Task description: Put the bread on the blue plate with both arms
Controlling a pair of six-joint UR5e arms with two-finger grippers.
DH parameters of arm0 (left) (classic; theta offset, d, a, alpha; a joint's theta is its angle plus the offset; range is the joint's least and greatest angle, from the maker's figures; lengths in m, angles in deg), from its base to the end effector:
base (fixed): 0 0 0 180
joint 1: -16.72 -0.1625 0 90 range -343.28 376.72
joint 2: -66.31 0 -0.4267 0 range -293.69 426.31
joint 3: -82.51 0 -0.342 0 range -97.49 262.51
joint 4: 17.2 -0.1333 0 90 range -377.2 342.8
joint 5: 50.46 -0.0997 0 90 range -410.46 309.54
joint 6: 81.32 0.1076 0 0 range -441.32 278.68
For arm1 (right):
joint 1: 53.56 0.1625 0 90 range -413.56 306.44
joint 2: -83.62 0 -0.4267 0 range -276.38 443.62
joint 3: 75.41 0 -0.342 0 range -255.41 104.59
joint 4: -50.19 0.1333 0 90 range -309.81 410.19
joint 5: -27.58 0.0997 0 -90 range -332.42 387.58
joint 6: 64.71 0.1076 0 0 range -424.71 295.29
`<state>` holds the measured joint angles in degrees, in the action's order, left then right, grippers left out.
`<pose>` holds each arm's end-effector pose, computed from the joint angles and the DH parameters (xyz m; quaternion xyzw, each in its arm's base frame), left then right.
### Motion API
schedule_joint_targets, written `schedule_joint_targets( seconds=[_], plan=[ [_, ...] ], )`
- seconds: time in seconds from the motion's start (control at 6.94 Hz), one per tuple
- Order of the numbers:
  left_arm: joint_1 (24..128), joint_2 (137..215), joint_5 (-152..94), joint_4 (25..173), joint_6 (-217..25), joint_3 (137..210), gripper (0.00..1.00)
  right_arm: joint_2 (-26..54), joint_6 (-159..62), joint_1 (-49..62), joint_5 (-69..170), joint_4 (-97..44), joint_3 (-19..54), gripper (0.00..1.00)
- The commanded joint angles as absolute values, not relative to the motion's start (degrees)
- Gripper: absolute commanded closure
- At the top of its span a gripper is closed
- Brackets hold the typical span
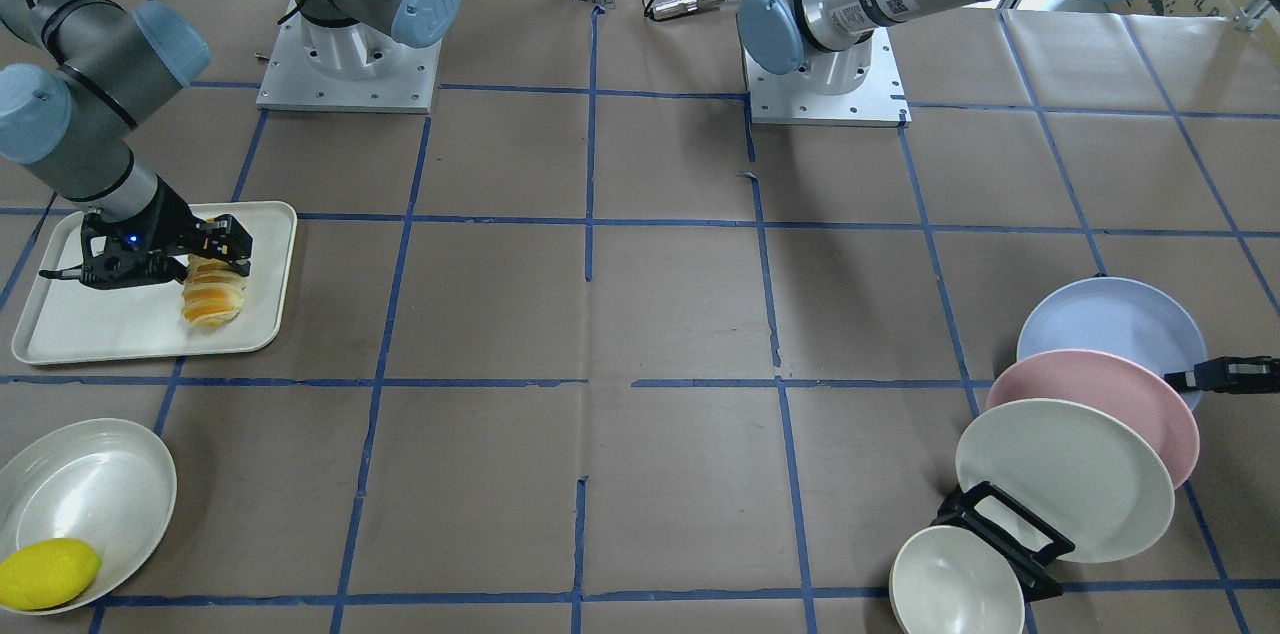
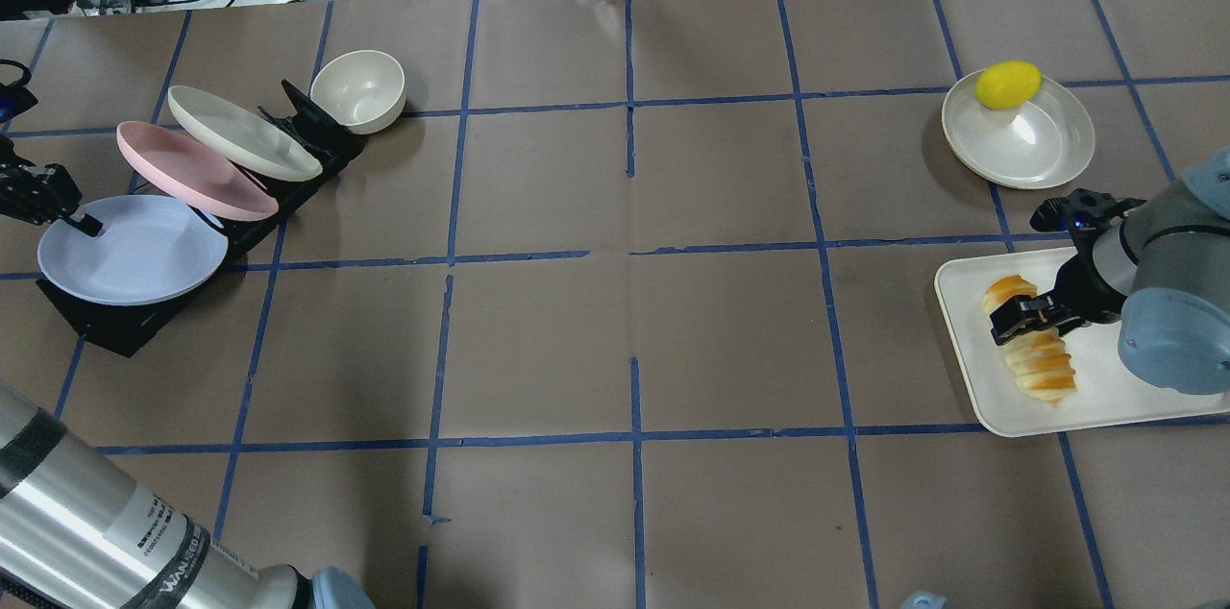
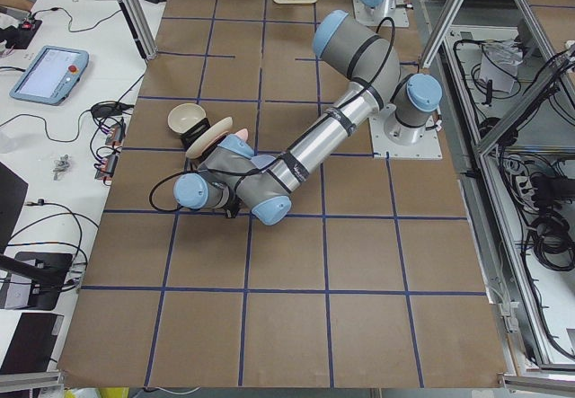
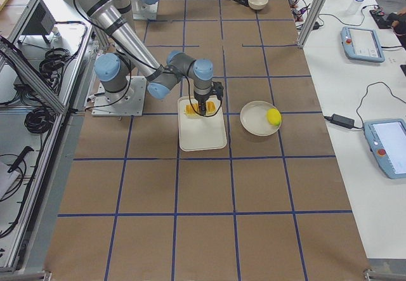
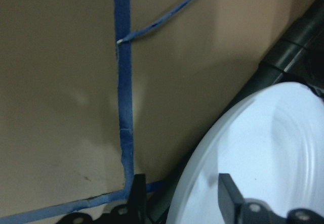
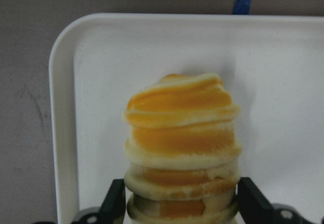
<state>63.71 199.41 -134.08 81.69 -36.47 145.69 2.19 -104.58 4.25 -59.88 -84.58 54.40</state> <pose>0.3471 -0.5851 0.2390 -0.0035 -0.9745 -0.1190 0.1900 -0.0874 -0.3981 0.2152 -0.0662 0.9971 0.0124 0.0364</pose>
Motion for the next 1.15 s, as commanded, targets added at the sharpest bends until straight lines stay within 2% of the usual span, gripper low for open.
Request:
schedule_joint_targets(
  seconds=[0.0,0.43,0.72,1.01],
  plan=[
    [62.7,195.1,-134.3,85.4,-35.3,146.0,0.91,2.1,-108.2,4.3,-60.4,-84.5,54.3,0.97],
    [61.4,189.3,-134.5,90.0,-34.9,147.0,0.91,2.0,-108.4,4.3,-60.5,-85.2,54.2,0.97],
    [61.6,182.1,-134.6,96.5,-35.9,147.6,0.91,-1.8,-108.1,4.5,-60.8,-84.4,52.2,0.97],
    [63.4,174.8,-134.3,99.1,-42.9,150.8,0.91,-7.2,-107.9,4.9,-61.9,-73.9,47.7,0.96]
  ],
)
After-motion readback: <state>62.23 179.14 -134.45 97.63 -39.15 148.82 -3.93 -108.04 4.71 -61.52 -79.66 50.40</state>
